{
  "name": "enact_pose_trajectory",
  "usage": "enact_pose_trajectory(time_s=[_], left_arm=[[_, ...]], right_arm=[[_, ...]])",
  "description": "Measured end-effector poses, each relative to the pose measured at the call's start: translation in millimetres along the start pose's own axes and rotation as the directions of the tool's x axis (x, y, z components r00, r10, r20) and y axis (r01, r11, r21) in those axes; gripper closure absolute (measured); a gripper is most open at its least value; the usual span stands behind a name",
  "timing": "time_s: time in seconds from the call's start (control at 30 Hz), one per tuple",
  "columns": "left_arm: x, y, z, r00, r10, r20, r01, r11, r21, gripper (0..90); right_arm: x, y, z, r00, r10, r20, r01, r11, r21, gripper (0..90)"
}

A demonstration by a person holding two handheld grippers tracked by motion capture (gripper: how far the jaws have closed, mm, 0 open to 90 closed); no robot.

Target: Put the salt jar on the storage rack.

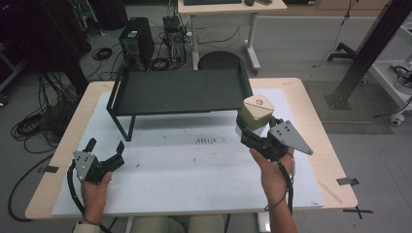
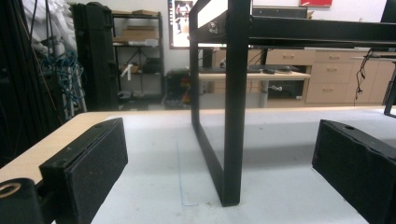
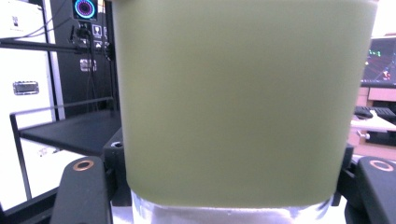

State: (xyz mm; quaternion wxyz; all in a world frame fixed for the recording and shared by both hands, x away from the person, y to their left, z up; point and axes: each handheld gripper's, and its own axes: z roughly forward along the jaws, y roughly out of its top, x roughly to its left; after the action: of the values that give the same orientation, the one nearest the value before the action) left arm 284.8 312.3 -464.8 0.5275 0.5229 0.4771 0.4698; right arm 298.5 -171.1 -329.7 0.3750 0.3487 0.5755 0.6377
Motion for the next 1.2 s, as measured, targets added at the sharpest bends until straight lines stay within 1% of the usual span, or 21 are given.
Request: enact_pose_trajectory(time_s=[0.07, 0.17, 0.3, 0.4, 0.57, 0.67, 0.87, 0.97, 1.13, 1.2], left_arm=[[0.0, 0.0, 0.0, 1.0, 0.0, 0.0, 0.0, 1.0, 0.0, 3.7], [0.1, 0.0, 0.0, 1.0, 0.0, 0.0, 0.0, 1.0, 0.0, 3.7], [0.1, 0.0, -0.1, 1.0, 0.001, 0.0, -0.001, 1.0, 0.0, 3.7], [0.0, 0.0, 0.0, 1.0, 0.0, 0.0, 0.0, 1.0, -0.001, 3.7], [0.0, 0.0, 0.0, 1.0, 0.0, 0.0, 0.0, 1.0, 0.0, 3.7], [0.1, 0.0, 0.0, 1.0, 0.001, 0.0, -0.001, 1.0, 0.0, 3.7], [0.0, 0.0, 0.0, 1.0, 0.0, 0.0, 0.0, 1.0, -0.001, 3.7], [0.0, 0.0, 0.0, 1.0, 0.0, 0.0, 0.0, 1.0, 0.0, 3.7], [0.0, 0.0, 0.0, 1.0, 0.0, 0.001, 0.0, 1.0, -0.001, 3.7], [0.0, 0.0, 0.0, 1.0, 0.0, 0.001, 0.0, 1.0, -0.001, 3.7]], right_arm=[[0.1, 6.6, 4.5, 1.0, -0.004, -0.008, 0.004, 1.0, -0.003, 30.2], [1.6, 17.6, 13.8, 0.9996, -0.024, -0.017, 0.024, 1.0, -0.002, 30.2], [4.2, 27.4, 25.7, 0.9994, -0.02, -0.028, 0.02, 1.0, -0.013, 30.2], [7.2, 33.6, 35.6, 0.999, -0.027, -0.035, 0.027, 1.0, -0.015, 30.2], [10.7, 41.2, 53.0, 0.9987, -0.025, -0.045, 0.024, 1.0, -0.016, 30.2], [13.0, 45.1, 65.2, 0.9987, -0.014, -0.049, 0.013, 1.0, -0.018, 30.2], [18.0, 50.0, 88.7, 0.9985, -0.014, -0.053, 0.013, 1.0, -0.02, 30.2], [21.1, 50.7, 104.5, 0.9987, -0.011, -0.051, 0.01, 1.0, -0.021, 30.2], [27.3, 47.6, 130.2, 0.9984, -0.024, -0.051, 0.024, 1.0, -0.005, 30.2], [29.7, 44.7, 139.8, 0.9986, -0.025, -0.047, 0.025, 1.0, -0.006, 30.2]])
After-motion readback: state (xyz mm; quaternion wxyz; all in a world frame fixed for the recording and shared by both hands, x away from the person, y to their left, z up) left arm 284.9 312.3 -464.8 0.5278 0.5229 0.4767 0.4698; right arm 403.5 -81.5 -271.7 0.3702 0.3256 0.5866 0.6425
